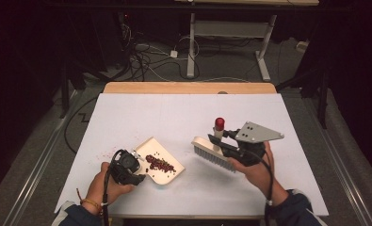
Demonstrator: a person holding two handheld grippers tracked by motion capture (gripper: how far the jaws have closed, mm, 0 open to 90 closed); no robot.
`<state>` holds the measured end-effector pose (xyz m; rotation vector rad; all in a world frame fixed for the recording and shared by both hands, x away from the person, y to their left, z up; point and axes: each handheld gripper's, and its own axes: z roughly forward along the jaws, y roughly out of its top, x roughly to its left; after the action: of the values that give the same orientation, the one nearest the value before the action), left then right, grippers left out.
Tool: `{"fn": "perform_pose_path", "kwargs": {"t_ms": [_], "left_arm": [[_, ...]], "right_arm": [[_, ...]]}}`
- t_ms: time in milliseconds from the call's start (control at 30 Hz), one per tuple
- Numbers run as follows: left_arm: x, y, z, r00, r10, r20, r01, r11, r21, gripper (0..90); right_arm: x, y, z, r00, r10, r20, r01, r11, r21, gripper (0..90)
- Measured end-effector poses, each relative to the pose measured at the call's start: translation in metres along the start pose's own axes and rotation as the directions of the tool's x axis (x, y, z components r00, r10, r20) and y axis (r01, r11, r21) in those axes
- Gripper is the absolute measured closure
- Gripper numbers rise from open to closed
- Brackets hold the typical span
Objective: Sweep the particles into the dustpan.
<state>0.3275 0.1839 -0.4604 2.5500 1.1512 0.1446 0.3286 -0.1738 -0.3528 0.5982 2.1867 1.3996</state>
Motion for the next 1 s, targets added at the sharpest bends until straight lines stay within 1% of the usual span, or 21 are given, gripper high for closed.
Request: {"fn": "perform_pose_path", "kwargs": {"t_ms": [33,67,133,200,267,367,433,500,533,567,633,733,767,800,833,867,900,933,967,1000], "left_arm": [[0.001,0.0,0.0,0.9999,-0.01,-0.009,0.01,0.9999,-0.005,61.5],[0.003,0.0,0.0,0.9997,-0.021,-0.013,0.021,0.9997,-0.011,61.4],[0.008,0.001,0.001,0.999,-0.043,-0.014,0.042,0.9988,-0.024,61.6],[0.011,0.001,0.002,0.9977,-0.064,-0.019,0.064,0.9972,-0.039,61.8],[0.014,0.001,0.002,0.9964,-0.082,-0.025,0.08,0.9955,-0.051,61.8],[0.02,0.0,0.001,0.9923,-0.118,-0.037,0.115,0.9905,-0.076,61.8],[0.024,-0.001,-0.001,0.9887,-0.143,-0.044,0.138,0.9853,-0.1,61.9],[0.029,-0.002,-0.002,0.9846,-0.166,-0.057,0.158,0.9809,-0.113,61.9],[0.031,-0.003,-0.001,0.9829,-0.175,-0.057,0.168,0.979,-0.115,62.0],[0.033,-0.003,0.0,0.9818,-0.183,-0.053,0.175,0.9776,-0.116,62.0],[0.034,-0.004,0.002,0.9792,-0.193,-0.063,0.185,0.9763,-0.113,61.3],[0.033,-0.003,0.004,0.9755,-0.209,-0.07,0.2,0.9726,-0.119,60.1],[0.032,-0.003,0.004,0.9744,-0.215,-0.066,0.206,0.9713,-0.119,58.8],[0.03,-0.003,0.005,0.9747,-0.215,-0.059,0.208,0.9716,-0.114,55.1],[0.026,-0.002,0.005,0.975,-0.216,-0.051,0.21,0.9716,-0.11,49.3],[0.021,-0.002,0.004,0.9779,-0.207,-0.032,0.203,0.9738,-0.103,44.3],[0.015,-0.002,0.005,0.9807,-0.195,-0.016,0.192,0.9759,-0.104,41.3],[0.009,-0.002,0.004,0.9835,-0.181,-0.009,0.179,0.9785,-0.103,39.2],[0.001,-0.003,0.004,0.987,-0.161,-0.003,0.159,0.9819,-0.102,38.4],[-0.003,-0.004,0.003,0.9895,-0.144,0.0,0.144,0.9842,-0.103,38.3]], "right_arm": [[-0.006,0.0,-0.006,0.9998,-0.011,-0.013,0.012,1.0,0.018,69.9],[-0.011,0.0,-0.012,0.9998,-0.009,-0.016,0.01,1.0,0.027,69.9],[-0.025,-0.001,-0.025,0.9995,0.019,-0.027,-0.017,0.999,0.05,69.9],[-0.038,-0.004,-0.039,0.9973,0.062,-0.039,-0.06,0.997,0.042,69.9],[-0.049,-0.007,-0.048,0.994,0.09,-0.061,-0.086,0.994,0.07,69.9],[-0.061,-0.012,-0.059,0.9874,0.126,-0.095,-0.115,0.986,0.12,69.9],[-0.068,-0.015,-0.065,0.9825,0.146,-0.116,-0.128,0.98,0.151,69.9],[-0.074,-0.02,-0.07,0.9755,0.17,-0.139,-0.146,0.974,0.173,70.0],[-0.077,-0.023,-0.072,0.9721,0.182,-0.147,-0.154,0.971,0.184,70.0],[-0.08,-0.025,-0.073,0.9698,0.185,-0.159,-0.153,0.969,0.194,69.9],[-0.084,-0.03,-0.073,0.9642,0.199,-0.175,-0.158,0.962,0.223,69.9],[-0.089,-0.034,-0.068,0.9595,0.2,-0.198,-0.145,0.954,0.261,69.8],[-0.09,-0.034,-0.066,0.9561,0.205,-0.209,-0.144,0.951,0.273,69.8],[-0.091,-0.035,-0.064,0.953,0.208,-0.22,-0.144,0.951,0.275,69.7],[-0.093,-0.036,-0.062,0.9526,0.215,-0.215,-0.152,0.949,0.276,69.7],[-0.095,-0.036,-0.06,0.9554,0.212,-0.205,-0.152,0.95,0.274,69.6],[-0.098,-0.036,-0.057,0.9597,0.208,-0.189,-0.153,0.95,0.271,69.3],[-0.1,-0.036,-0.054,0.9632,0.213,-0.164,-0.164,0.95,0.265,68.7],[-0.103,-0.037,-0.049,0.9647,0.219,-0.146,-0.176,0.948,0.264,68.0],[-0.106,-0.038,-0.042,0.9672,0.224,-0.12,-0.187,0.947,0.26,66.6]]}}
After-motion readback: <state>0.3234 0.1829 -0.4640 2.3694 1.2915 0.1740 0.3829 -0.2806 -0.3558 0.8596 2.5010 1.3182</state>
